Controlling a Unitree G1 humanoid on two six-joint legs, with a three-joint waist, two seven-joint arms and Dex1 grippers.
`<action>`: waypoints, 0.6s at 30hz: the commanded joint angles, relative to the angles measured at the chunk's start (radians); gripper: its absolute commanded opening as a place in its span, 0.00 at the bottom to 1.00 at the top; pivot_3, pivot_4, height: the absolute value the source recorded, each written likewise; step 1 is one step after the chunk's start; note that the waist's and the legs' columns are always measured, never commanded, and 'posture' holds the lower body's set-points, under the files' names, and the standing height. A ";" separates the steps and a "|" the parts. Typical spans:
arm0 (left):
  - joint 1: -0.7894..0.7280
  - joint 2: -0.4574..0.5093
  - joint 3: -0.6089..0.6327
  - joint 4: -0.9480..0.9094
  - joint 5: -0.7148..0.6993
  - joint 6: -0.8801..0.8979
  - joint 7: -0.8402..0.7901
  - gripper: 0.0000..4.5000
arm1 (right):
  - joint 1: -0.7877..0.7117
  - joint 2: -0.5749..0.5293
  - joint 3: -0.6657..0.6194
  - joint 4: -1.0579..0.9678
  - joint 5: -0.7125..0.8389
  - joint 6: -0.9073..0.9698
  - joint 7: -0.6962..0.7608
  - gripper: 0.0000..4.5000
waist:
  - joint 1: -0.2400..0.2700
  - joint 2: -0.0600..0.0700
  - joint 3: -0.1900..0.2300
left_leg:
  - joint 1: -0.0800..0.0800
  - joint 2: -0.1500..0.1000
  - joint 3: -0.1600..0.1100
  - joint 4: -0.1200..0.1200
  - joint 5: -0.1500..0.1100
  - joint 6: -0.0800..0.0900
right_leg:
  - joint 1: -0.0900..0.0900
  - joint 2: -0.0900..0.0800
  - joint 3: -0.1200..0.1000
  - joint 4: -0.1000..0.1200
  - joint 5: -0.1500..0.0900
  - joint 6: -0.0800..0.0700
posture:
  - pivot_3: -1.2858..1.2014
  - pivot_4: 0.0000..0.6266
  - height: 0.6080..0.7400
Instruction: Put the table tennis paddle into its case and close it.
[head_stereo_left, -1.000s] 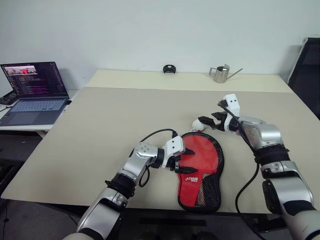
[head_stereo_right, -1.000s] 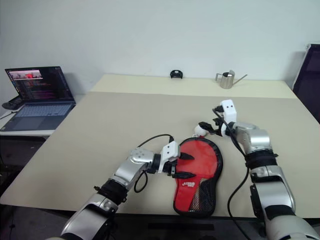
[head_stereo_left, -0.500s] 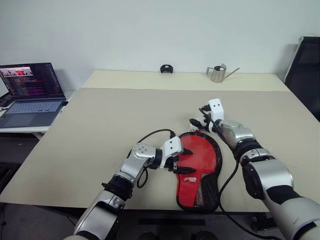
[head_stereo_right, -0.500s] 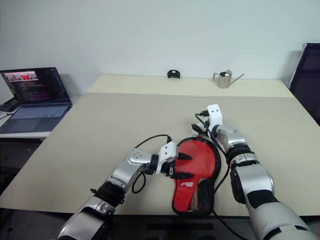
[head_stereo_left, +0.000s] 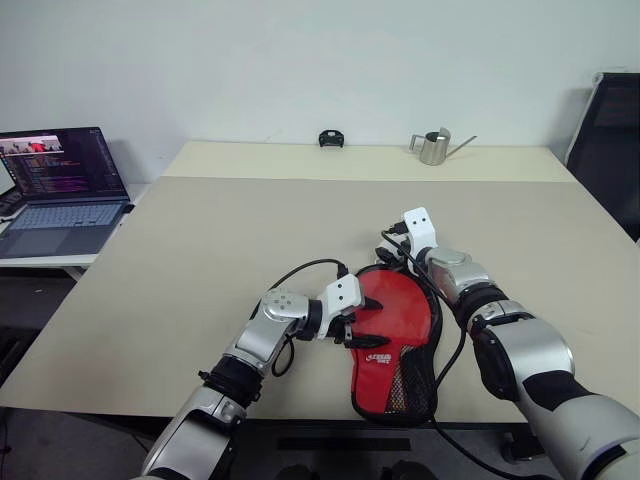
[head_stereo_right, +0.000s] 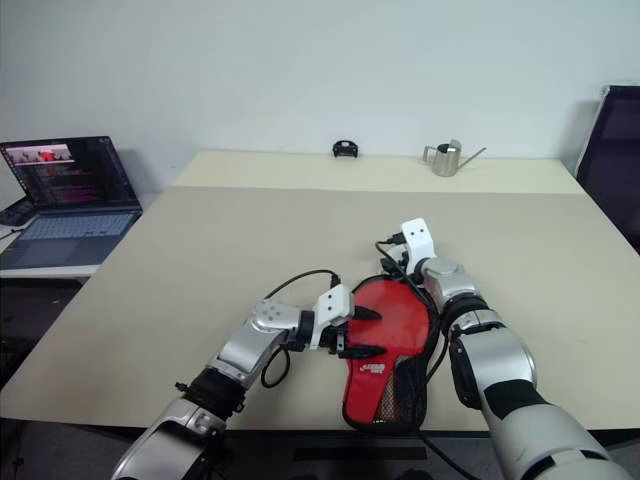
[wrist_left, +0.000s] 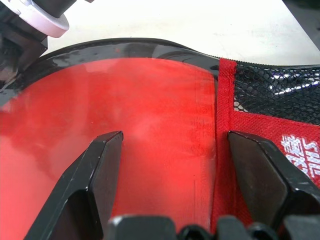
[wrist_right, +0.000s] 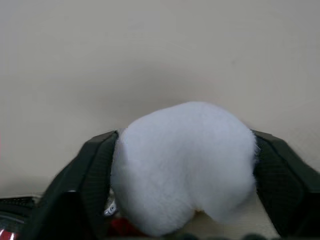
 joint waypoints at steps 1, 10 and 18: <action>-0.001 -0.007 -0.052 0.043 0.047 -0.018 -0.004 0.81 | -0.013 -0.002 -0.007 -0.014 -0.016 -0.022 -0.005 0.54 | 0.000 0.000 0.000 | 0.000 0.000 0.000 0.000 0.000 0.000 | 0.000 0.000 0.000 0.000 0.000 0.000 | 0.52 0.24 1.00; -0.050 -0.030 -0.091 0.194 0.091 -0.084 -0.031 0.81 | -0.007 0.004 -0.013 -0.021 -0.031 -0.027 -0.009 0.15 | 0.002 0.002 -0.002 | 0.004 -0.001 0.000 0.000 0.000 0.001 | 0.004 0.000 0.000 0.001 0.000 0.000 | 0.52 0.24 1.00; -0.073 -0.042 -0.098 0.327 0.118 -0.141 -0.038 0.81 | -0.016 -0.020 -0.015 -0.034 -0.044 -0.049 -0.038 0.15 | 0.004 0.002 -0.002 | 0.007 -0.005 0.000 0.000 0.000 0.004 | 0.005 -0.001 0.000 0.005 0.000 0.000 | 0.52 0.24 1.00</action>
